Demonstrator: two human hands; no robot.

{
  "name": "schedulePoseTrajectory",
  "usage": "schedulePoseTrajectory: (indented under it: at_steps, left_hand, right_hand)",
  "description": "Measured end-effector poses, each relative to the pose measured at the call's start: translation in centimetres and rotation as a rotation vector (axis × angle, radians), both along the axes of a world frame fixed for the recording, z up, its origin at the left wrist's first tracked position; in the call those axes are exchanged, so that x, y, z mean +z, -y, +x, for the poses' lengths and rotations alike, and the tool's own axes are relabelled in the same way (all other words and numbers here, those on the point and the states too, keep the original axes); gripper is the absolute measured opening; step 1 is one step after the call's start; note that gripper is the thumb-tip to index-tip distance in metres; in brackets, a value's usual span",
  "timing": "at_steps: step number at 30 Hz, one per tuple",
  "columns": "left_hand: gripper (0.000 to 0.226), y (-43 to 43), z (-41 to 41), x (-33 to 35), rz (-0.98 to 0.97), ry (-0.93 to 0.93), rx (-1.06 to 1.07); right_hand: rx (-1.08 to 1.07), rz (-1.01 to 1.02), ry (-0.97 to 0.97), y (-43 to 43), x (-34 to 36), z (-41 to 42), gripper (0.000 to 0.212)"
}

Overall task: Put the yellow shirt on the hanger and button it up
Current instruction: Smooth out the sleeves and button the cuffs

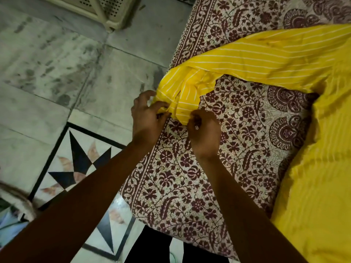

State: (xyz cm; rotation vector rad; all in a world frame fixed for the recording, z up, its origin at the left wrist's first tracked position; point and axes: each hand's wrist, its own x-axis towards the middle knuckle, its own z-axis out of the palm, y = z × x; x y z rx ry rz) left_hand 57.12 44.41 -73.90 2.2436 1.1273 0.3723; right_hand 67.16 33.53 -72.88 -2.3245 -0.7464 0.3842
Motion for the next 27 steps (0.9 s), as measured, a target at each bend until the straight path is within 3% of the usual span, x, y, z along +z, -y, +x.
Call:
schedulePoseTrajectory:
  at_steps: [3, 6, 12, 14, 18, 20, 27]
  left_hand:
    - [0.023, -0.2, 0.2, -0.1, -0.18, 0.052, 0.001]
    - [0.019, -0.5, 0.2, 0.1, -0.213, 0.103, 0.018]
    - [0.026, -1.4, 0.9, 0.6, -0.352, 0.137, 0.09]
    - [0.023, -1.8, 1.0, 0.7, -0.33, 0.127, 0.092]
    - [0.016, -1.5, 1.1, 0.9, -0.333, 0.122, 0.065]
    - [0.013, -0.9, 1.2, 0.8, -0.324, 0.119, 0.051]
    - [0.009, -1.4, 1.4, 1.2, -0.345, 0.095, 0.061]
  right_hand:
    - [0.171, -0.043, 0.078, 0.0, 0.1, -0.9, 0.031]
    - [0.32, -0.079, 0.256, -0.8, -0.1, -1.5, 0.032]
    - [0.152, -0.034, 0.067, -2.2, 0.4, 0.0, 0.021]
    - [0.007, 0.004, -0.083, -2.2, 0.7, 0.3, 0.021]
    - [-0.388, 0.289, -0.768, -1.8, 1.6, 1.0, 0.014]
    - [-0.506, 0.429, -1.007, -1.1, 2.0, 1.3, 0.019]
    - [-0.524, 0.629, -1.196, 0.6, 2.0, 1.8, 0.022]
